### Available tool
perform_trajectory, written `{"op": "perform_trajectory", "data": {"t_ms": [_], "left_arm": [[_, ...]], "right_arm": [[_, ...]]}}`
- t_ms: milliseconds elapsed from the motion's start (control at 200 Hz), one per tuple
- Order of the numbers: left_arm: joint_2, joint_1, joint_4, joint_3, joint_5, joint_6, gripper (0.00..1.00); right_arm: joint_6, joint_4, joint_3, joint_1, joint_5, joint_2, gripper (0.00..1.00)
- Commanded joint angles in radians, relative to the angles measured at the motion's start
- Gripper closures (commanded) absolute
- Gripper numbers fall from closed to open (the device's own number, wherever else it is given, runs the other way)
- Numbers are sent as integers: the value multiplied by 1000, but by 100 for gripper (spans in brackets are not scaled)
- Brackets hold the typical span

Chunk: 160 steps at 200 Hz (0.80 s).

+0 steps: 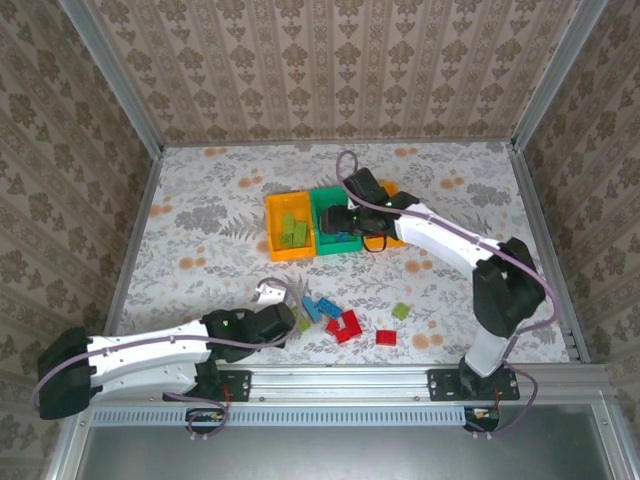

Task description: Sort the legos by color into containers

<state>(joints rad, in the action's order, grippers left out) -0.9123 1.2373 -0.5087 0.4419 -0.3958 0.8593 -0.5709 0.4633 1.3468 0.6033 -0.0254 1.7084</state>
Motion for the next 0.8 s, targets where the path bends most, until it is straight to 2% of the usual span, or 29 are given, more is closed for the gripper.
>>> {"op": "perform_trajectory", "data": {"t_ms": [0,70,220,335,435,575,795], "left_arm": [[36,-16,-61,92,-33,-63,82],[35,-65,-47,138,-17,-134,82],[-34,-279,44,233,111,-309,82],[-148,-441,121,320,192,-422,82],[-290,-556,186,405,312,-478,82],[-489,-642,258,527,397,-510,83],[-698,-713,285,677,397,-528,84]], "right_arm": [[16,15,-87,-9,93,-110,22],[6,22,-150,-13,105,-164,22],[-25,68,-270,-11,141,-242,22],[-63,69,-366,-11,162,-305,22],[-102,69,-447,-11,170,-360,22],[-162,62,-545,-9,143,-392,23],[-232,65,-616,11,100,-415,27]]}}
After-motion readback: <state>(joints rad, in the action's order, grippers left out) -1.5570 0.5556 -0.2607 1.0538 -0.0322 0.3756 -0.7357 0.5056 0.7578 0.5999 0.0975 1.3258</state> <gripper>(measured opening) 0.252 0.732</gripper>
